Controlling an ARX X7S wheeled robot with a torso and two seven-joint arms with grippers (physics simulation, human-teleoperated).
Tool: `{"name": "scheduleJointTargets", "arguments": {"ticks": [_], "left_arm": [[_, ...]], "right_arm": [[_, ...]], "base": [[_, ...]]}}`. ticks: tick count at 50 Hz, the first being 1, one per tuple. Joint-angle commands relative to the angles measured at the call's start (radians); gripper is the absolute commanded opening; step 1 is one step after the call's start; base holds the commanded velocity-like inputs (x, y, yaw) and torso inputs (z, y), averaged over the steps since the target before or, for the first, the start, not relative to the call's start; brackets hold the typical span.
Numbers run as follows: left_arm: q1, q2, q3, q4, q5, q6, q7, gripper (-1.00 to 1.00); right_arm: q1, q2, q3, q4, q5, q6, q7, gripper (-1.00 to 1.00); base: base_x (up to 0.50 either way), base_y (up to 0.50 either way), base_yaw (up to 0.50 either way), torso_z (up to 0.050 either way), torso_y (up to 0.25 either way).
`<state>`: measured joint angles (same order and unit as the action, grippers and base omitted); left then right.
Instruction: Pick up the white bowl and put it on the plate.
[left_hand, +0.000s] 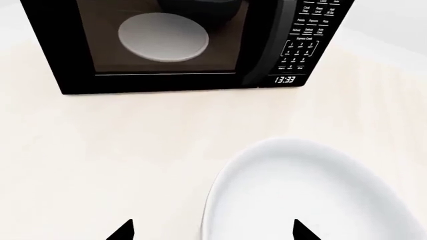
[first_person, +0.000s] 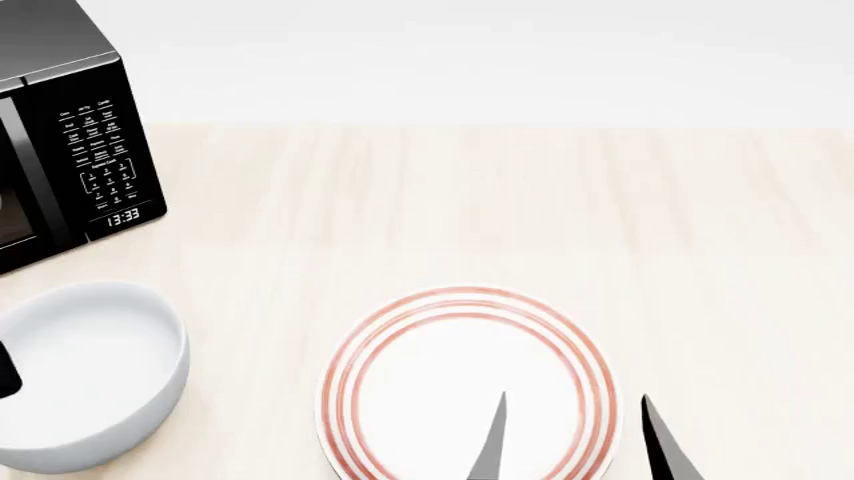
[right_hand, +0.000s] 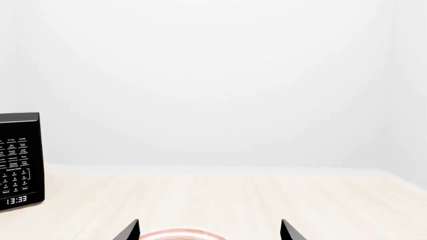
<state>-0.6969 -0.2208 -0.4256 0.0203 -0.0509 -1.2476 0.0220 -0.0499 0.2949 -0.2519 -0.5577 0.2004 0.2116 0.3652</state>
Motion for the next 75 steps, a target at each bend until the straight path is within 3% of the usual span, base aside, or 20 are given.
{"name": "scheduleJointTargets", "arguments": {"ticks": [1, 35, 46, 75], "left_arm": [[-0.013, -0.004, 0.001, -0.063, -0.003, 0.037, -0.002, 1.0], [-0.008, 0.004, -0.02, -0.207, -0.007, 0.106, -0.028, 1.0], [0.056, 0.041, -0.036, -0.069, -0.016, 0.025, -0.042, 1.0], [0.035, 0.038, -0.046, -0.166, -0.033, 0.085, -0.046, 1.0]], "right_arm": [[0.002, 0.004, -0.003, 0.002, 0.003, -0.003, 0.004, 1.0], [0.003, 0.013, -0.018, 0.011, 0.003, -0.014, 0.015, 1.0], [0.006, 0.016, -0.022, 0.01, 0.004, -0.011, 0.018, 1.0], [0.011, 0.023, -0.029, 0.016, 0.013, -0.016, 0.024, 1.0]], "base": [[0.0, 0.0, 0.0, 0.0, 0.0], [0.0, 0.0, 0.0, 0.0, 0.0], [0.0, 0.0, 0.0, 0.0, 0.0], [0.0, 0.0, 0.0, 0.0, 0.0]]}}
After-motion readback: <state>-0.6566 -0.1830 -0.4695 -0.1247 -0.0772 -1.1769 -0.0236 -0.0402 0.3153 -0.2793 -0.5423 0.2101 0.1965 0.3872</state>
